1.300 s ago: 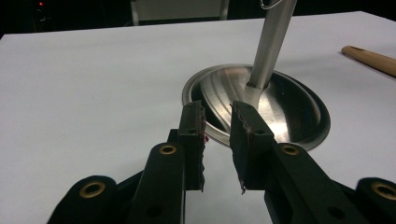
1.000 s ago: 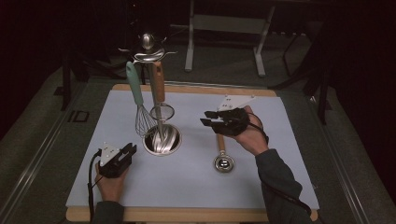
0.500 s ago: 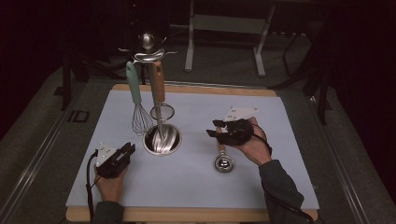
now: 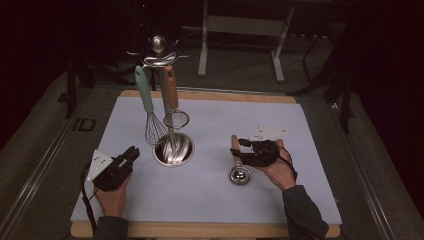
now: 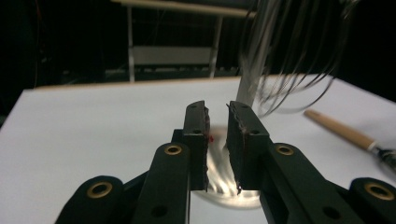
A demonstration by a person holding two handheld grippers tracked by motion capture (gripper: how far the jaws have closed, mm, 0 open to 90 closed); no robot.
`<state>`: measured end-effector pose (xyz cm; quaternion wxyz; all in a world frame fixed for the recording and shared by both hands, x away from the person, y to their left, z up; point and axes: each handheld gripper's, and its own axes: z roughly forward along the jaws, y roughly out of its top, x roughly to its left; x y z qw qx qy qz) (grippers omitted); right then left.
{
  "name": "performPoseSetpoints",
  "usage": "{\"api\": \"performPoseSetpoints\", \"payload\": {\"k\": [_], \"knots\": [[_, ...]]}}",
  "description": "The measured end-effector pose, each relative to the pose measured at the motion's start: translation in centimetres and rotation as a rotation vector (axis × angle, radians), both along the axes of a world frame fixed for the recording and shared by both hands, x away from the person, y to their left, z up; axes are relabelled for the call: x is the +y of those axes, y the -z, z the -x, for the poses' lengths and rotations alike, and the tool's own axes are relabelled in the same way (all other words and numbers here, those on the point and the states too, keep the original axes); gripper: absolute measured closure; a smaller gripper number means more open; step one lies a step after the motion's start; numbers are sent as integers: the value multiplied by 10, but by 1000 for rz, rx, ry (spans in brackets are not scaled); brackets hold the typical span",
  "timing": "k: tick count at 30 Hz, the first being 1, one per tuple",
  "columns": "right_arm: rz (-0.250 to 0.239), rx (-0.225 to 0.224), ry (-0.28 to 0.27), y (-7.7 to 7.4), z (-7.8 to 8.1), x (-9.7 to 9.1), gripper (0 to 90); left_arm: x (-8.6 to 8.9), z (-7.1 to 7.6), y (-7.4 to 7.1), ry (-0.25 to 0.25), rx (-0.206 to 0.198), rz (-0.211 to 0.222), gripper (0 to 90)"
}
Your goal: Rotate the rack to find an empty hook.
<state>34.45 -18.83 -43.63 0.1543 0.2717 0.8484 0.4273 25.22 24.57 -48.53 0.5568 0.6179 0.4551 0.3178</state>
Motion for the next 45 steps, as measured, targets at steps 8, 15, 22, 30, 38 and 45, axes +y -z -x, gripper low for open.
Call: {"api": "performPoseSetpoints", "payload": {"k": [8, 15, 22, 30, 38, 45], "knots": [[5, 19, 23, 20, 10, -9, 575, 1, 3, -37, 30, -92, 42, 822], [9, 38, 37, 35, 12, -19, 666, -1, 2, -70, 47, -167, 49, 856], [-32, 39, 64, 38, 12, -28, 738, -5, -3, -99, 79, -219, 65, 899], [-26, 40, 72, 39, 12, -32, 817, -9, -6, -129, 113, -314, 91, 900], [-13, 47, 74, 41, 12, -33, 823, -18, -12, -156, 109, -383, 103, 900], [-23, 47, 78, 39, 12, -37, 808, -32, -17, -180, 110, -428, 65, 900]]}}
